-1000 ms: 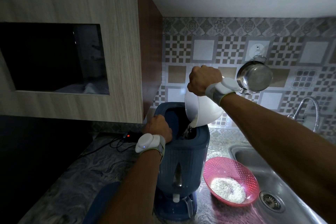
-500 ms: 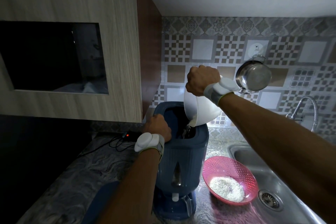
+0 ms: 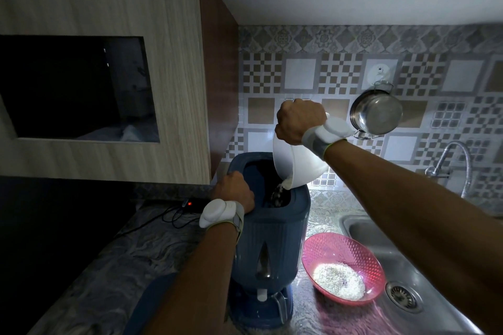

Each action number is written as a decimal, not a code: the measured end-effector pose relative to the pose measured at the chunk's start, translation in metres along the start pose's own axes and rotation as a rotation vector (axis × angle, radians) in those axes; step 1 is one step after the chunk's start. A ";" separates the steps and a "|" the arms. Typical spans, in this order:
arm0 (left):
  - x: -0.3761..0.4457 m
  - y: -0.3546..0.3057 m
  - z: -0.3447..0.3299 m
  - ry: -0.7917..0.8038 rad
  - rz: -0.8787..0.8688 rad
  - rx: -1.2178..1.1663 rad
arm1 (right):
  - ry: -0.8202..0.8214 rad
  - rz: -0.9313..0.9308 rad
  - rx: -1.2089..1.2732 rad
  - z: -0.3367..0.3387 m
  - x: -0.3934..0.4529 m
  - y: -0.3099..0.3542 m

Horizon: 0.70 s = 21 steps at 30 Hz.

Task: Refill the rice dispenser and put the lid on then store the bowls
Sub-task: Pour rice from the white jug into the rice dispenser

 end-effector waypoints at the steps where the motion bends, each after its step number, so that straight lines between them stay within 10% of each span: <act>1: 0.000 0.000 0.000 0.002 0.000 -0.002 | 0.003 -0.002 -0.004 0.000 0.000 0.001; 21: 0.001 0.000 -0.002 -0.001 0.009 -0.025 | 0.015 0.069 -0.030 0.018 -0.008 0.013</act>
Point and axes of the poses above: each hand's wrist, its own x-axis towards the middle knuckle, its own z-axis out of the back of the hand, y = z × x, the point moved 4 cm from there along x, towards the middle knuckle, and after that the axes turned 7 degrees about -y, right-handed, at the moved point
